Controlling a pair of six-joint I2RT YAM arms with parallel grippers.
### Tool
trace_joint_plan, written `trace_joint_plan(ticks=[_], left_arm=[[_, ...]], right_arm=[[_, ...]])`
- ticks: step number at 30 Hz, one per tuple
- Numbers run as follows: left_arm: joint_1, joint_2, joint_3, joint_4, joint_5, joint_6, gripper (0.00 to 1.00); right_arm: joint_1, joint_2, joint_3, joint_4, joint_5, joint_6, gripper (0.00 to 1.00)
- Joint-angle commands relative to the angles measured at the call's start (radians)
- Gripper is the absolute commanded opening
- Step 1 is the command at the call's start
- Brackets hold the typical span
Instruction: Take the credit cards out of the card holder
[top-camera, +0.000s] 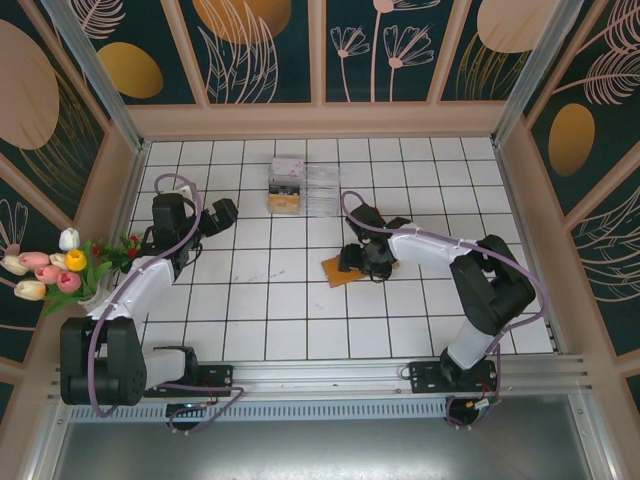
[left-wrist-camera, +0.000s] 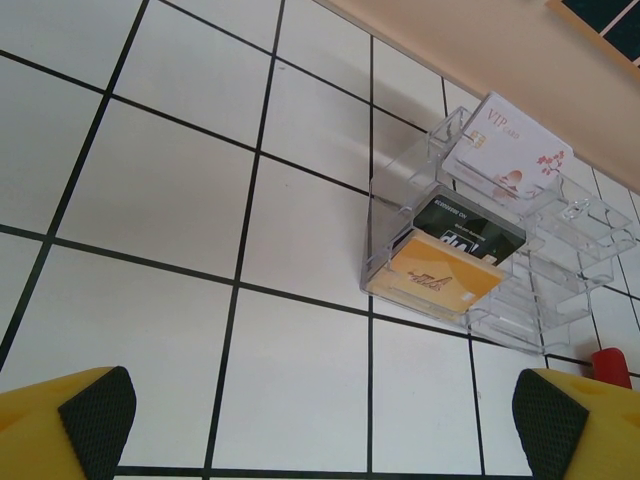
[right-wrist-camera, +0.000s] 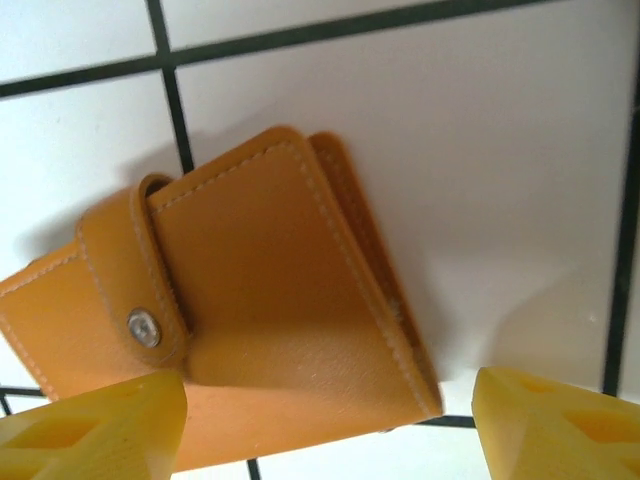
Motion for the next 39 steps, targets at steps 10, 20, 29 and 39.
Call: trace_joint_plan(ticks=[10,20,29,39], left_arm=[[-0.018,0.026,0.039,-0.027,0.02,-0.005,0.98],[-0.071,0.079,0.036,0.005,0.111,-0.055,0.98],[-0.178,0.124,-0.035,0.091,0.187,-0.287,0.9],[-0.353,0.139,-0.106,0.176,0.173,-0.475,0.8]], right_arm=[[0.145,0.034,0.035,0.17,-0.215,0.047,0.75],[0.045,-0.036,0.073,0.007,0.002,-0.087,0.75],[-0.006,0.12,0.169,0.088,-0.074,-0.144,0.7],[0.021,0.127,0.113,0.126,-0.175,-0.097,0.58]])
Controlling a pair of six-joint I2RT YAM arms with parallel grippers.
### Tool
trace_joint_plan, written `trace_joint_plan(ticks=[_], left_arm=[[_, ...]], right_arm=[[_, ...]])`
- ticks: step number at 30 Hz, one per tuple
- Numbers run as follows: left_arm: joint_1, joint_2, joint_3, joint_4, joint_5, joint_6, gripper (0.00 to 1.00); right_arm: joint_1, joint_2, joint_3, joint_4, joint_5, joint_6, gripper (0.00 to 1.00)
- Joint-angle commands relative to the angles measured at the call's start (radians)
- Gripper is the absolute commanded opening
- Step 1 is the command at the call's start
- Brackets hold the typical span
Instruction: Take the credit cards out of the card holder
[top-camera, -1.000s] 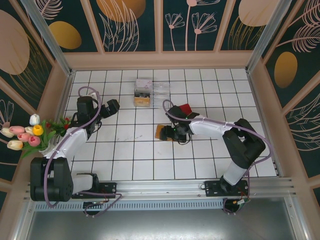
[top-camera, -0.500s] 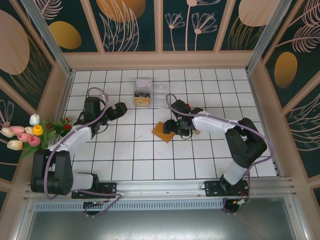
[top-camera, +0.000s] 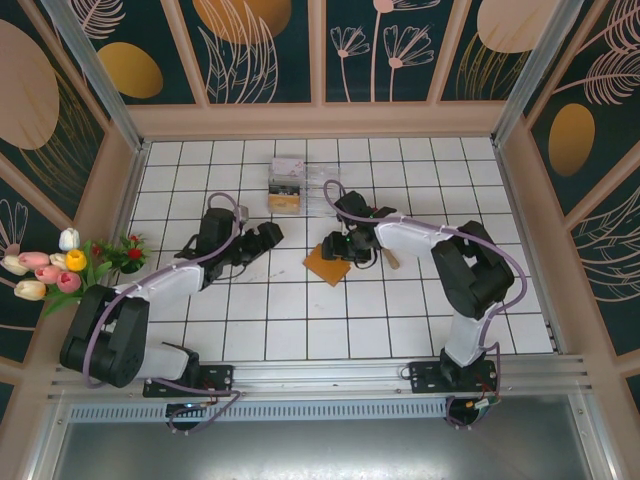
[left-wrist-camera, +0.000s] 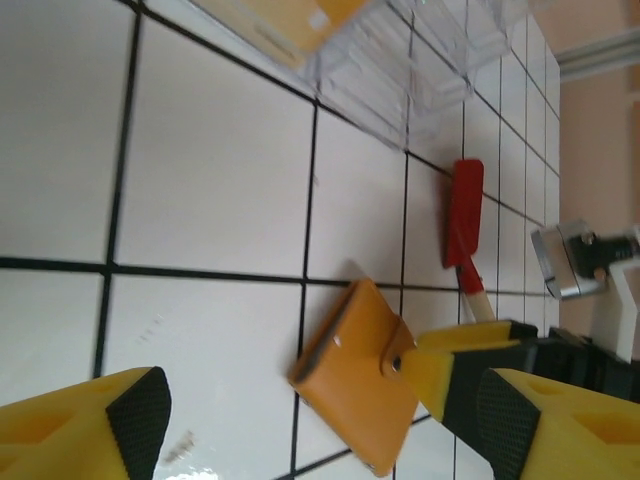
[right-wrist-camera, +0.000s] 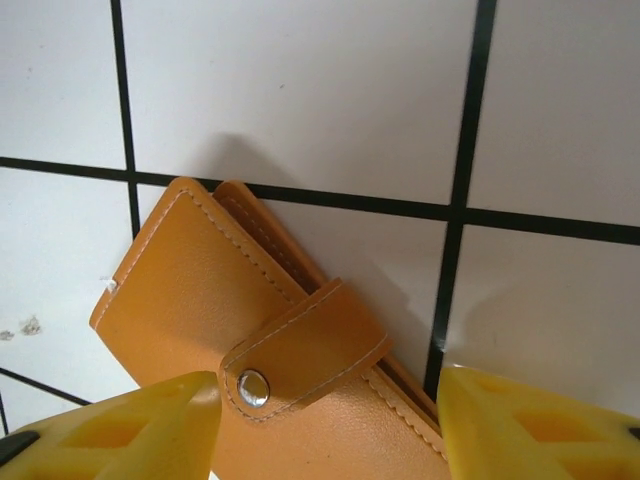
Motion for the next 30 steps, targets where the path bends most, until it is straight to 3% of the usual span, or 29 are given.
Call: trace_joint_plan(ticks=[1,7,15,20,30], left_arm=[[-0.04,0.011,-0.029,0.06,0.009,-0.102,0.78],[-0.098,0.025,-0.108,0.131,0.02,-0.15,0.7],[-0.133,0.073,-0.098,0.152,0.07,-0.133,0.58],[-0.149,0.14,-0.072,0.179,0.102,-0.128,0.47],[-0.155,0.234,-0.047,0.251,0.171,-0.135,0.37]], right_arm=[[0.029,-0.021,-0.038,0.02,-0.063,0.031,0.57],[0.077,-0.055,-0.07,0.093,-0.125,0.088,0.49],[0.076,-0.095,-0.015,-0.025,0.084,0.079,0.52],[0.079,-0.066,-0.017,0.012,0.048,0.093,0.49],[0.079,-0.03,-0.027,0.085,-0.009,0.109,0.4]])
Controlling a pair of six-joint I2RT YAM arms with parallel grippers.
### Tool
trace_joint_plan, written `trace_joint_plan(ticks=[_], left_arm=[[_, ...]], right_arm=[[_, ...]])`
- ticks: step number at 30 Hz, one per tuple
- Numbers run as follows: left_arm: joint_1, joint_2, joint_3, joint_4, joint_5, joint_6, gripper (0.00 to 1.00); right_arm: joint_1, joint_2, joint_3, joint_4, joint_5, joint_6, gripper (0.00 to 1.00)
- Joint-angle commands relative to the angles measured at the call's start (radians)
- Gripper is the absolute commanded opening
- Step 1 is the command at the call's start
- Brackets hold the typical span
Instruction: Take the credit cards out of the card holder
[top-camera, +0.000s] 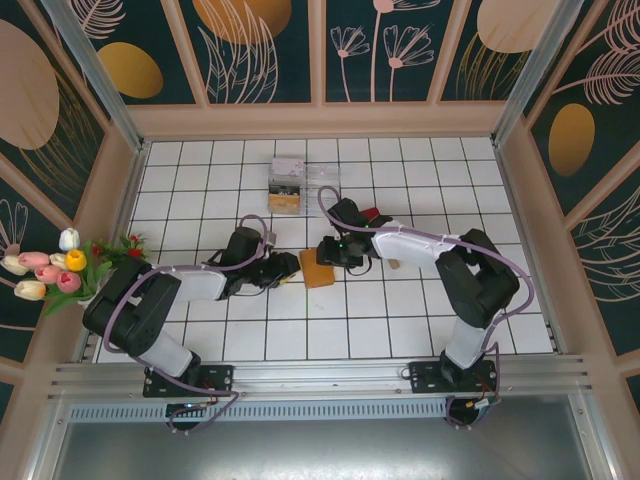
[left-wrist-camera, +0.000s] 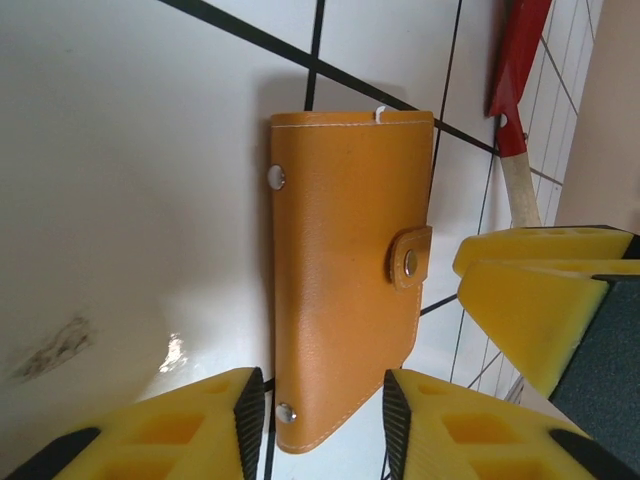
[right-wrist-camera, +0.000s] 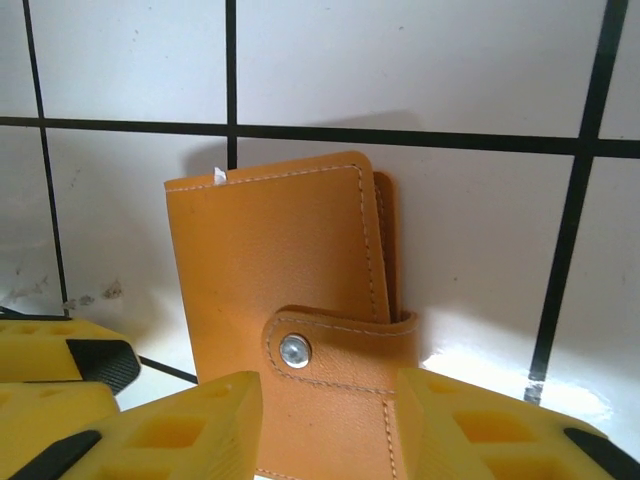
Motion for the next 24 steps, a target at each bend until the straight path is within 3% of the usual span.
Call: trace_joint_plan(ticks=[1,24], left_arm=[[-0.007,0.038,0.029,0.059,0.044,-0.005,0.37],[-0.008,0.185,0.108,0.076,0.121,0.022,0.32]], right_arm=[[0.001,0.031,0.01,0.025,-0.029,0.014,0.39],[-0.004,0.055,-0.061,0.109,-0.117,0.05,0.38]])
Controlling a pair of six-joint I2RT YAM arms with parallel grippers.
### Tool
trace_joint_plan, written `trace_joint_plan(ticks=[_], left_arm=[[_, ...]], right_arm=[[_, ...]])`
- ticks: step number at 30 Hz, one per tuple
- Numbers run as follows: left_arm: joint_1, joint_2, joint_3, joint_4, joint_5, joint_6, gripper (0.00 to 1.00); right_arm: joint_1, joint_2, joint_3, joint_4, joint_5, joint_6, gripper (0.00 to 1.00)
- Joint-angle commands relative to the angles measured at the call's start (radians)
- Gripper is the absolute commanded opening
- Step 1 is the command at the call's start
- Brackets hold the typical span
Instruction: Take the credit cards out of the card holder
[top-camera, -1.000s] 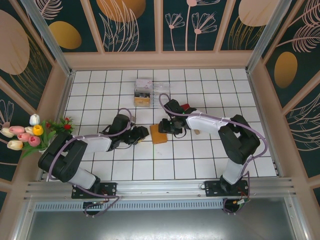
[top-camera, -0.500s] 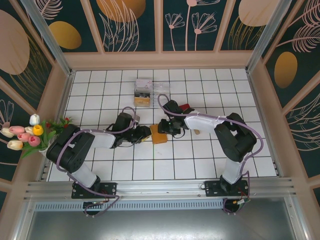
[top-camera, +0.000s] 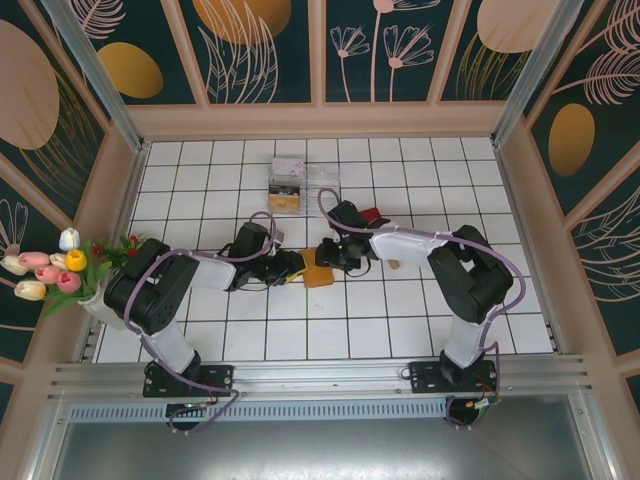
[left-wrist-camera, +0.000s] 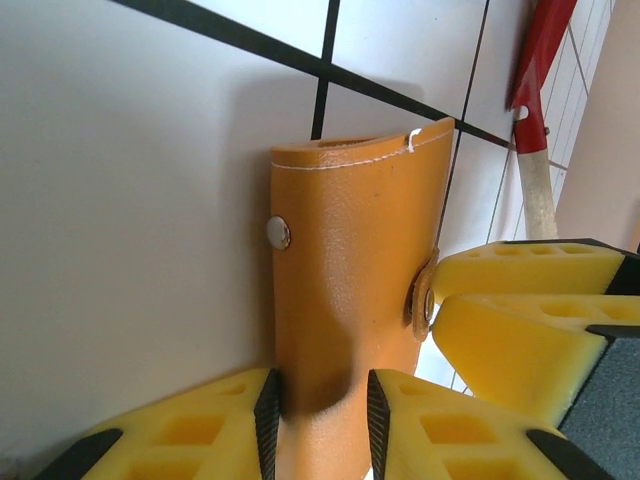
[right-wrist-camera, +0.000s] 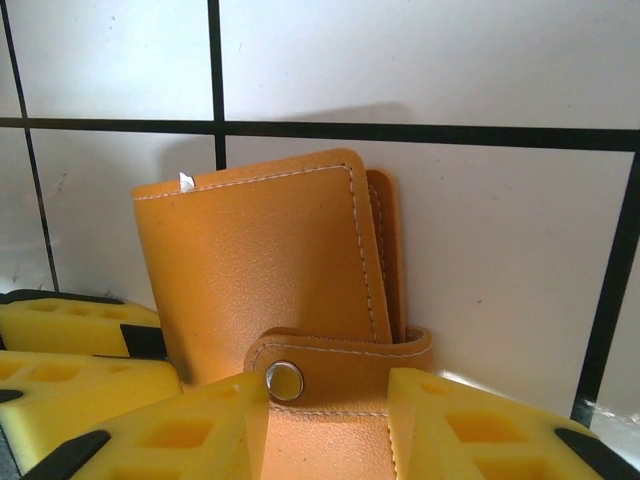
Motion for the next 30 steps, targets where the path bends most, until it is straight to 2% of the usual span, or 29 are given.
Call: trace_joint_plan(ticks=[1,7,15,19,30], left_arm=[[-0.013,0.034,0.03,0.044,0.044,0.026,0.32],[-0.013,0.027,0.036,0.063,0.065,0.036,0.31],[-0.014,-0.011,0.041,-0.001,0.012,0.087,0.15],[-0.012,-0.046,0.042,-0.022,0.001,0.103,0.13],[-0.013,-0.067,0.041,-0.049,-0.01,0.116,0.1]], right_arm=[[0.006,0.012,-0.037,0.045,-0.066,0.025,0.38],[0.003,0.003,-0.044,0.061,-0.07,0.033,0.38],[0.011,-0.063,-0.011,-0.02,0.077,0.018,0.41],[0.035,-0.077,0.0,-0.008,0.078,0.007,0.45],[0.049,-0.011,0.034,-0.046,0.137,0.044,0.44]])
